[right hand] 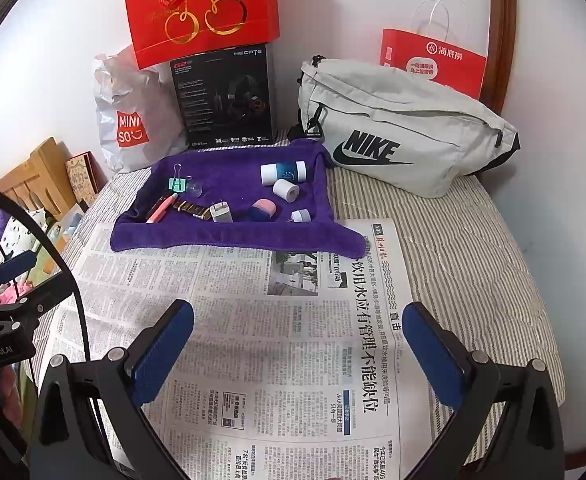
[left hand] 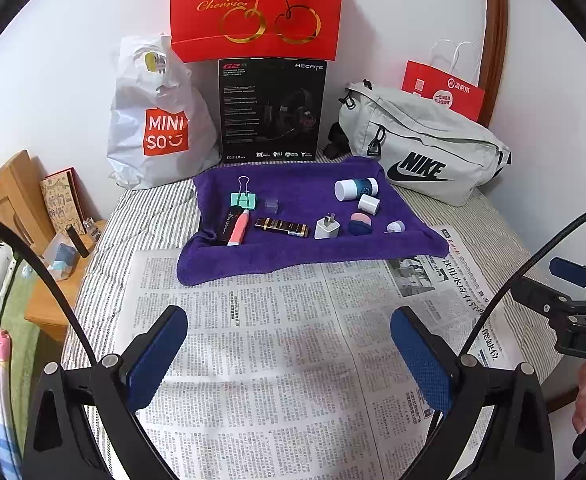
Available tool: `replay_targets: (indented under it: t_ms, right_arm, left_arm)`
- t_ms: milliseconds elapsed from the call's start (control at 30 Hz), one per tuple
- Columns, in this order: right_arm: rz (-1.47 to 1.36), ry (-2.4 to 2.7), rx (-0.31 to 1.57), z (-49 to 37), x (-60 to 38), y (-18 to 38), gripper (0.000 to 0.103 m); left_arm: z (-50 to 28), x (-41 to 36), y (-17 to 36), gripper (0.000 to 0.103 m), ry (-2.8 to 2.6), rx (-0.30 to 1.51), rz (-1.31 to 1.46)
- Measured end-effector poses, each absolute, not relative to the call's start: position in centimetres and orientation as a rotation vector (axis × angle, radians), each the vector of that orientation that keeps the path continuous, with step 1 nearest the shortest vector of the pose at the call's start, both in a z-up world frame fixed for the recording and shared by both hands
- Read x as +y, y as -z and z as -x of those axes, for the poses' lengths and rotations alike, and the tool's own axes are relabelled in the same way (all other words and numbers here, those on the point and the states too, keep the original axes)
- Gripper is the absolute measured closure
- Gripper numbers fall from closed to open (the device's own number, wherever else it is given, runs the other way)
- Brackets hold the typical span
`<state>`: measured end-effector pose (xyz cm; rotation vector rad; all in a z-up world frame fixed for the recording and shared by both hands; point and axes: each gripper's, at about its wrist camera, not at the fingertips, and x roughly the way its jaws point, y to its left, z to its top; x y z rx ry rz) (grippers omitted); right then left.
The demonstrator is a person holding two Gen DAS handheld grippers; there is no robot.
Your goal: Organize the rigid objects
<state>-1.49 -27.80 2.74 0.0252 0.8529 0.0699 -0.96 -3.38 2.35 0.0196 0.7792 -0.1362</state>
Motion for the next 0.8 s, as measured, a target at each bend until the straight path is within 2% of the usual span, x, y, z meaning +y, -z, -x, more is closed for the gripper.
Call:
replay_targets:
  t_ms: [800]
  right_arm:
    - [-0.028, -0.064, 0.849, 1.61, -28.03, -2.91, 0.001]
  left_arm:
    - [0.91, -3.52, -2.38, 0.000, 0.146, 0.776, -0.035]
